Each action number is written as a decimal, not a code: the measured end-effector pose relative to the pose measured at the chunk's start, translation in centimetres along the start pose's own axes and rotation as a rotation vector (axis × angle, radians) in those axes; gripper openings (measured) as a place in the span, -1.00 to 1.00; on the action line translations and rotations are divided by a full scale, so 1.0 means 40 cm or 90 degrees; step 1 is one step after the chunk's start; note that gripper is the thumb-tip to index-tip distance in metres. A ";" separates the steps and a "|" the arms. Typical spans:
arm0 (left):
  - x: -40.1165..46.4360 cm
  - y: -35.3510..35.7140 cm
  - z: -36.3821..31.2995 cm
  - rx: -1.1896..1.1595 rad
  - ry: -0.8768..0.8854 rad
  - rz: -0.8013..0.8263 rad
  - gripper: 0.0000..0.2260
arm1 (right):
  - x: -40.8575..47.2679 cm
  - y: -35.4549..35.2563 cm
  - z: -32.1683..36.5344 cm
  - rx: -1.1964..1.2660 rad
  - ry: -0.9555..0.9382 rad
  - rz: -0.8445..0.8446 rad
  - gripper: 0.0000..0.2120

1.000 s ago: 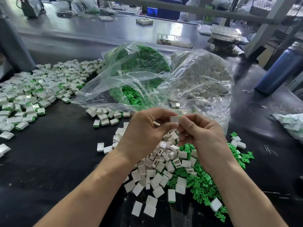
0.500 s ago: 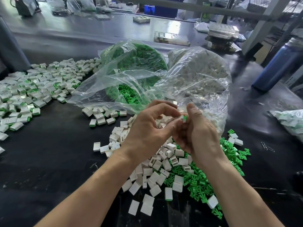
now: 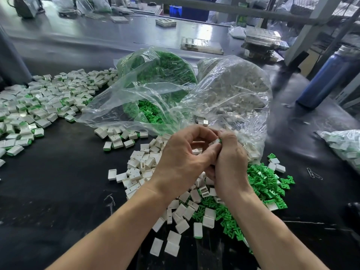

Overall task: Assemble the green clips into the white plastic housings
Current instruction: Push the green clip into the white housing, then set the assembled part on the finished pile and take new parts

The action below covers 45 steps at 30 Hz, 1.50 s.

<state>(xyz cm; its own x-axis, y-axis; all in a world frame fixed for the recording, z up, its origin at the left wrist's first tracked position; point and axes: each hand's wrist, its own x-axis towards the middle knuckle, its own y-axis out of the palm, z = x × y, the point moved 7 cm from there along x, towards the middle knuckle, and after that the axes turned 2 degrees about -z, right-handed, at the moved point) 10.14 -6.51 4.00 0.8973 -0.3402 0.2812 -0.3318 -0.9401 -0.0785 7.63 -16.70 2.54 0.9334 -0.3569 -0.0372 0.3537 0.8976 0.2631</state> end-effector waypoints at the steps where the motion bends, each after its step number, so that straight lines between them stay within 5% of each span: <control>1: -0.001 0.000 -0.002 0.004 0.003 -0.001 -0.93 | -0.001 0.003 0.002 0.006 -0.011 0.008 -0.55; 11: -0.007 -0.003 -0.020 0.013 0.029 -0.011 -0.94 | 0.003 0.013 -0.003 0.086 -0.056 0.016 -0.62; 21: 0.001 -0.018 0.001 -0.033 -0.010 -0.014 -0.93 | 0.010 -0.017 0.017 -0.069 -0.085 0.008 -0.45; 28: 0.013 -0.070 0.016 0.053 -0.017 -0.061 -0.93 | 0.027 -0.054 0.059 -0.221 -0.209 0.099 -0.87; 35: 0.013 -0.080 0.023 0.099 -0.025 -0.039 -0.94 | 0.037 -0.051 0.040 -0.323 -0.233 0.119 -0.94; 45: 0.019 -0.291 0.059 0.448 -0.128 -0.196 -0.97 | 0.081 -0.148 0.038 -0.552 -0.183 0.027 -0.88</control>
<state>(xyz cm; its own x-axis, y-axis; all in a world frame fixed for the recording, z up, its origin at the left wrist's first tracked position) 15.39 4.13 2.86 0.9765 0.0030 0.2154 0.1413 -0.7636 -0.6300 8.47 -23.55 2.35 0.9369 -0.2649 0.2280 0.3488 0.7498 -0.5623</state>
